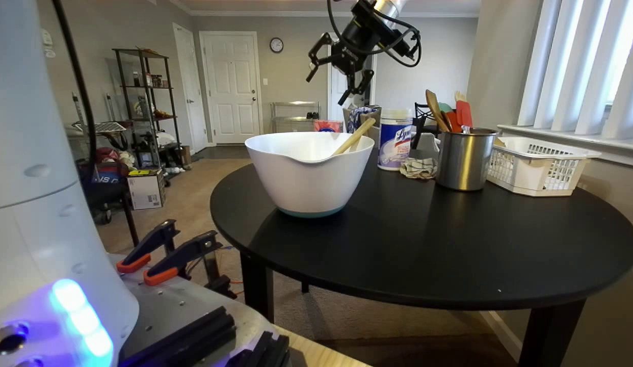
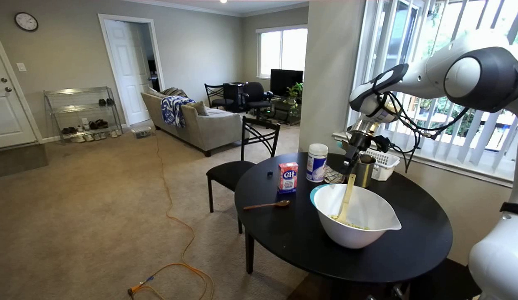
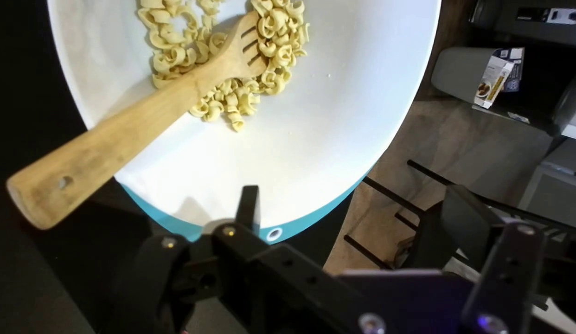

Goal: Stir the white bowl with the wooden spoon

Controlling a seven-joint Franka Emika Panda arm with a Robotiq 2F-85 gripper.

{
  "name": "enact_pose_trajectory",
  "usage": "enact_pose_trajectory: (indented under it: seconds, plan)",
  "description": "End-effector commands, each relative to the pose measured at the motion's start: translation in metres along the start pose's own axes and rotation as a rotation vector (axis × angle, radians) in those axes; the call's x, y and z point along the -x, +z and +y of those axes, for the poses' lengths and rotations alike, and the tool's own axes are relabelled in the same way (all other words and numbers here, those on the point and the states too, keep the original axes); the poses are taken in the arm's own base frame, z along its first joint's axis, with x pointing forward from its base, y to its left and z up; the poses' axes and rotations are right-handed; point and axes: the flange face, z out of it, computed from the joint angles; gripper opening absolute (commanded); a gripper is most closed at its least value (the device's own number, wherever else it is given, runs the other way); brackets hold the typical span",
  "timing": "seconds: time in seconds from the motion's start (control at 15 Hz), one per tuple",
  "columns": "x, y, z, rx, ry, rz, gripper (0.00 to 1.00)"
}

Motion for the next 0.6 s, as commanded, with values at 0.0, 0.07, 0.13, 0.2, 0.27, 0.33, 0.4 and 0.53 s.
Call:
enact_pose_trajectory:
  seconds: [0.0, 0.07, 0.13, 0.2, 0.27, 0.33, 0.4, 0.53]
  plan:
    - [0.000, -0.001, 0.000, -0.001, 0.000, -0.001, 1.00]
    - [0.000, -0.001, 0.000, -0.001, 0.000, -0.001, 1.00]
    - [-0.001, -0.001, 0.006, 0.001, 0.000, -0.010, 1.00]
    - [-0.003, -0.004, 0.013, -0.003, -0.003, -0.014, 1.00]
    - [-0.003, -0.008, 0.018, 0.014, 0.015, -0.024, 1.00]
    - [0.000, -0.017, 0.022, 0.037, 0.024, -0.019, 1.00]
    - [0.003, -0.022, 0.027, 0.044, 0.032, -0.014, 1.00]
    - [0.014, -0.031, 0.040, 0.054, 0.056, -0.016, 1.00]
